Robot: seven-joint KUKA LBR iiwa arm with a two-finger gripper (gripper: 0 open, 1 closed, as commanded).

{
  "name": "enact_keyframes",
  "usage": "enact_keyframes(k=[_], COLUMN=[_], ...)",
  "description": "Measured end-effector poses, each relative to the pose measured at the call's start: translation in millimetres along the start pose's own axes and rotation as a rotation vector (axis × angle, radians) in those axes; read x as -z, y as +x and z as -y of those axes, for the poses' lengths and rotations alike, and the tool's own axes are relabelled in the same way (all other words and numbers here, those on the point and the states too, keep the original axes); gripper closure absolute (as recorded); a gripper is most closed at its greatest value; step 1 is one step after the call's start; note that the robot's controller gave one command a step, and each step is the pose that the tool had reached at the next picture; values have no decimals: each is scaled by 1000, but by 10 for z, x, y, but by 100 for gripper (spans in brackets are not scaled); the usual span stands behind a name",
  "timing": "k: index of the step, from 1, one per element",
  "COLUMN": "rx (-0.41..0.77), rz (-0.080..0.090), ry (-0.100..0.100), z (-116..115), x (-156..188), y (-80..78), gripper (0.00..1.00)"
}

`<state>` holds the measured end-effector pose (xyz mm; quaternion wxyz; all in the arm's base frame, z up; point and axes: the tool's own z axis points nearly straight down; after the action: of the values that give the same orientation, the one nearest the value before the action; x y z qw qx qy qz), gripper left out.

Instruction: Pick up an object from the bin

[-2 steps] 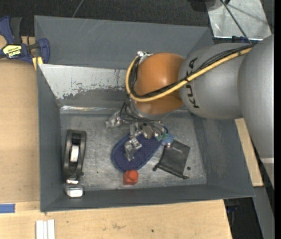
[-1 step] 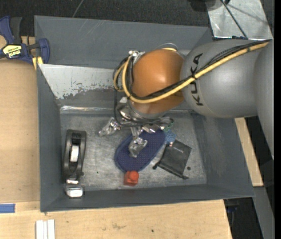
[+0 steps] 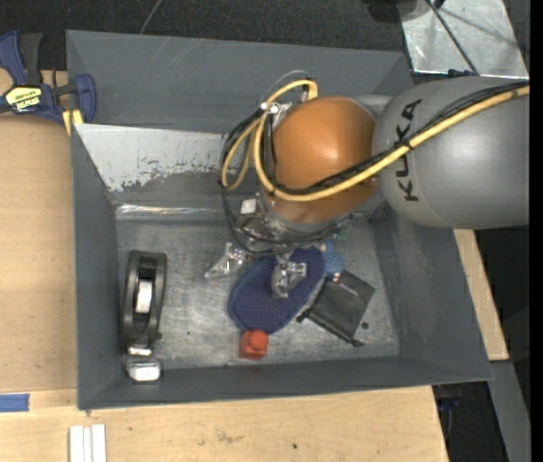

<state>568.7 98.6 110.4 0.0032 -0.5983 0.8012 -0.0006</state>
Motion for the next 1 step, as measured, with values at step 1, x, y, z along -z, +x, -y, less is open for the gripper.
enact_keyframes(k=[1], rx=[93], rz=[2], ry=[-7], z=[90], x=[-331], y=[107], gripper=[0])
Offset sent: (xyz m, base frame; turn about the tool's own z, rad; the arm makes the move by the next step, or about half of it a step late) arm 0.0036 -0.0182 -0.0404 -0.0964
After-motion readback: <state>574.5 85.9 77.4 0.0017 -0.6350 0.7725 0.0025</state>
